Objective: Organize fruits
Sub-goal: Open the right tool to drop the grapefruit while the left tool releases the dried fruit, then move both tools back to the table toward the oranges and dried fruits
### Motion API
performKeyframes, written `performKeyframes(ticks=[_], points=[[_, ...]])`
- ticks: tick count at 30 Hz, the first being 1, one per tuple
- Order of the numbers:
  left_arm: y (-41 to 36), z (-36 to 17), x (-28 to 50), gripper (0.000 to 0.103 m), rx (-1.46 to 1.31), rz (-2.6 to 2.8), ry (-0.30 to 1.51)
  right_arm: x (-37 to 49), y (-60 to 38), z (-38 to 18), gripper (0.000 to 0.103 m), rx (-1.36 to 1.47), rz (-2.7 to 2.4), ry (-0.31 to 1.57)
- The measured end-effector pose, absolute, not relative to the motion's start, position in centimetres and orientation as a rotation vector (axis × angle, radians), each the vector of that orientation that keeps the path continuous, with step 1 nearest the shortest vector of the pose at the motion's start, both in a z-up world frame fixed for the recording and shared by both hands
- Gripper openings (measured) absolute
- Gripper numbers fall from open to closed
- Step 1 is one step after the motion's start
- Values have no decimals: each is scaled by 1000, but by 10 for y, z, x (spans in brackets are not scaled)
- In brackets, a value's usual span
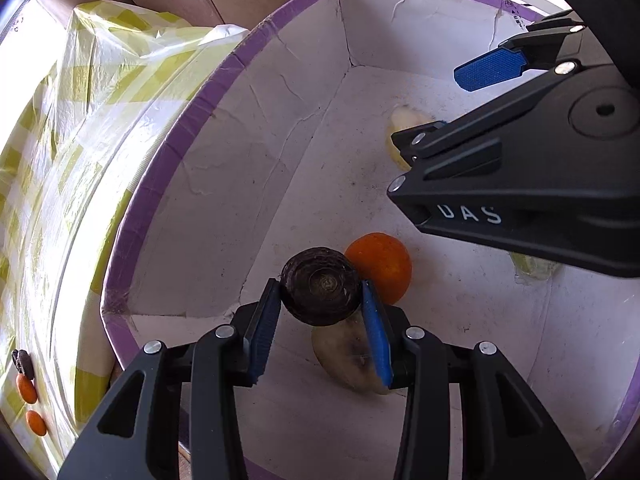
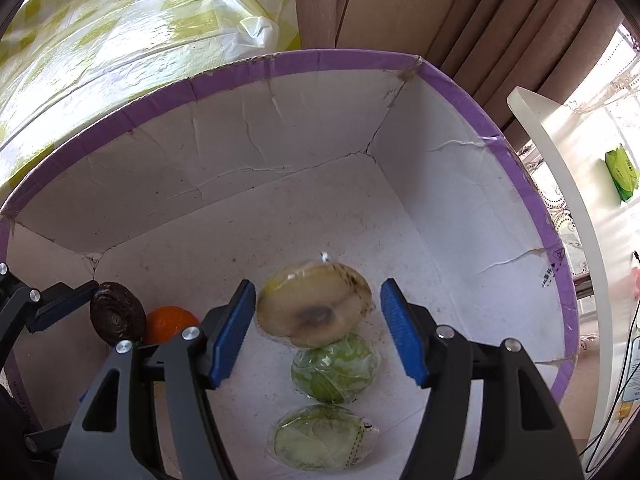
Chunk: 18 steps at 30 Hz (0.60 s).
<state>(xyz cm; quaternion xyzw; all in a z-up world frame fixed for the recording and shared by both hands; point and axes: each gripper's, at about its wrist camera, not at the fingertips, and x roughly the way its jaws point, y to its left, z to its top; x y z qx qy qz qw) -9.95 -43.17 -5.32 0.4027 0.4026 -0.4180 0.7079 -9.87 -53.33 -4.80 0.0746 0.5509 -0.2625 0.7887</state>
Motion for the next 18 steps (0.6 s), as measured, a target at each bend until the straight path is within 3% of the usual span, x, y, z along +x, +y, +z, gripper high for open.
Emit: performKeyframes(ticks=[5, 10, 14, 18], points=[[-432, -54, -98, 45, 882, -942, 900, -98, -534, -47, 75, 158, -569, 1180], [-428, -51, -104, 60, 868, -995, 865, -98, -536, -41, 79, 167, -584, 1154], [-425, -37, -108, 83, 826, -1004, 805, -102, -539, -35, 83, 179, -604, 1120], [-418, -28, -101, 84, 760, -1009, 793, -108, -544, -24, 87, 206, -613, 1066]])
